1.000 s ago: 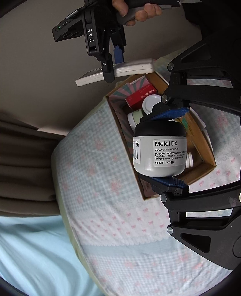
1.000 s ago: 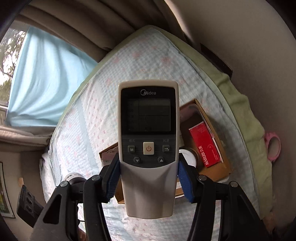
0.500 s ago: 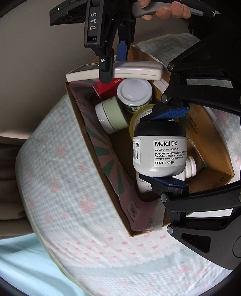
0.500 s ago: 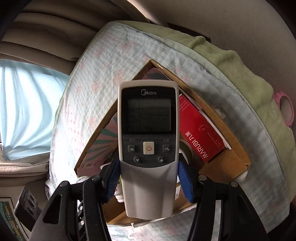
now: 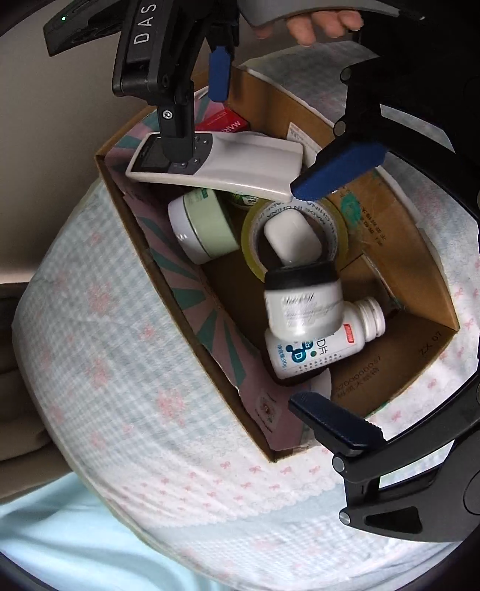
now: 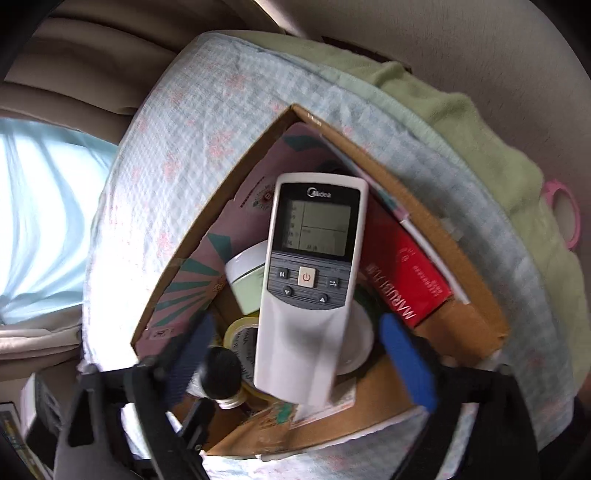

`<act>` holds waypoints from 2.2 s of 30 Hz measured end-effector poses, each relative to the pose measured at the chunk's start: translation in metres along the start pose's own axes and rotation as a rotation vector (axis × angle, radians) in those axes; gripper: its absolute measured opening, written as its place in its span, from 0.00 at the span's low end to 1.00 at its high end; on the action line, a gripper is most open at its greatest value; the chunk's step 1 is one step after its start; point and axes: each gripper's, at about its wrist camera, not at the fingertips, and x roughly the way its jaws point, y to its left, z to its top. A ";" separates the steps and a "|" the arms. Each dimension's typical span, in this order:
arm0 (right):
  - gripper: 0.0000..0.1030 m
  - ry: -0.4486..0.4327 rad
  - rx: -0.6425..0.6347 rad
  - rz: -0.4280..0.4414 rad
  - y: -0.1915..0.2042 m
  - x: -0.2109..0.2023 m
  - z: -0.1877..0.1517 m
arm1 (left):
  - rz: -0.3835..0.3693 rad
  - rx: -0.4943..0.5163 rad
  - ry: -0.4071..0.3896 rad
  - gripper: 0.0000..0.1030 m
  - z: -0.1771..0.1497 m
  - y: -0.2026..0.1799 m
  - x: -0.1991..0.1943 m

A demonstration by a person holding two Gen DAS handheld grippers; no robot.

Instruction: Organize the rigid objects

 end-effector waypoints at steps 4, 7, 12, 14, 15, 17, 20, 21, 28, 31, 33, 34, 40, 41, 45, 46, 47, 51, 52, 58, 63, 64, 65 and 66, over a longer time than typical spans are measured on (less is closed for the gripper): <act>0.99 0.017 -0.051 -0.043 -0.002 -0.004 0.000 | 0.018 0.006 0.007 1.00 0.000 0.003 -0.003; 0.99 0.029 -0.049 -0.045 -0.006 -0.005 -0.003 | 0.021 0.001 0.010 1.00 0.003 0.004 -0.005; 0.99 0.006 -0.035 -0.043 -0.003 -0.014 -0.014 | 0.009 0.009 -0.002 1.00 0.002 0.002 -0.018; 0.99 -0.003 -0.038 -0.042 0.000 -0.020 -0.020 | 0.006 0.016 -0.009 1.00 0.001 0.004 -0.024; 0.99 -0.009 -0.041 -0.043 0.002 -0.024 -0.023 | 0.004 0.018 -0.014 1.00 -0.002 0.003 -0.030; 0.99 -0.027 -0.048 -0.046 0.008 -0.033 -0.031 | -0.004 0.017 -0.024 1.00 -0.007 0.004 -0.040; 0.99 -0.056 -0.050 -0.039 0.015 -0.050 -0.046 | -0.010 0.015 -0.050 1.00 -0.017 0.005 -0.061; 0.99 -0.066 -0.055 -0.038 0.019 -0.056 -0.052 | -0.012 0.016 -0.061 1.00 -0.021 0.005 -0.069; 0.99 -0.139 -0.159 -0.051 0.056 -0.119 -0.110 | -0.019 -0.022 -0.167 1.00 -0.061 0.019 -0.157; 0.99 -0.169 -0.278 -0.077 0.084 -0.152 -0.142 | 0.004 -0.084 -0.227 1.00 -0.086 0.036 -0.211; 0.99 -0.199 -0.360 -0.068 0.103 -0.174 -0.164 | 0.034 -0.126 -0.284 1.00 -0.106 0.047 -0.252; 0.99 -0.224 -0.404 -0.056 0.114 -0.187 -0.175 | 0.051 -0.147 -0.321 1.00 -0.117 0.053 -0.273; 0.99 -0.437 -0.677 -0.016 0.183 -0.262 -0.241 | 0.150 -0.317 -0.505 1.00 -0.182 0.089 -0.373; 0.99 -0.475 -0.709 -0.012 0.192 -0.272 -0.251 | 0.168 -0.344 -0.533 1.00 -0.193 0.094 -0.385; 0.99 -0.583 -0.809 0.017 0.213 -0.299 -0.285 | 0.221 -0.422 -0.624 1.00 -0.230 0.107 -0.422; 0.99 -0.605 -0.832 0.019 0.216 -0.303 -0.292 | 0.237 -0.432 -0.642 1.00 -0.239 0.109 -0.428; 0.99 -0.629 -0.850 0.021 0.217 -0.306 -0.299 | 0.250 -0.441 -0.654 1.00 -0.246 0.110 -0.433; 0.99 -0.684 -0.871 0.033 0.214 -0.311 -0.314 | 0.282 -0.473 -0.700 1.00 -0.270 0.111 -0.441; 0.99 -0.691 -0.867 0.038 0.211 -0.311 -0.315 | 0.284 -0.482 -0.708 1.00 -0.276 0.111 -0.444; 0.99 -0.737 -0.839 0.039 0.202 -0.319 -0.319 | 0.340 -0.473 -0.736 1.00 -0.289 0.104 -0.454; 0.99 -0.763 -0.826 0.047 0.197 -0.326 -0.319 | 0.335 -0.476 -0.758 1.00 -0.291 0.100 -0.457; 0.99 -0.769 -0.828 0.044 0.197 -0.328 -0.320 | 0.340 -0.473 -0.765 1.00 -0.291 0.099 -0.459; 0.99 -0.775 -0.829 0.042 0.197 -0.329 -0.321 | 0.343 -0.470 -0.770 1.00 -0.292 0.097 -0.460; 0.99 -0.780 -0.829 0.040 0.197 -0.329 -0.321 | 0.345 -0.467 -0.772 1.00 -0.292 0.096 -0.462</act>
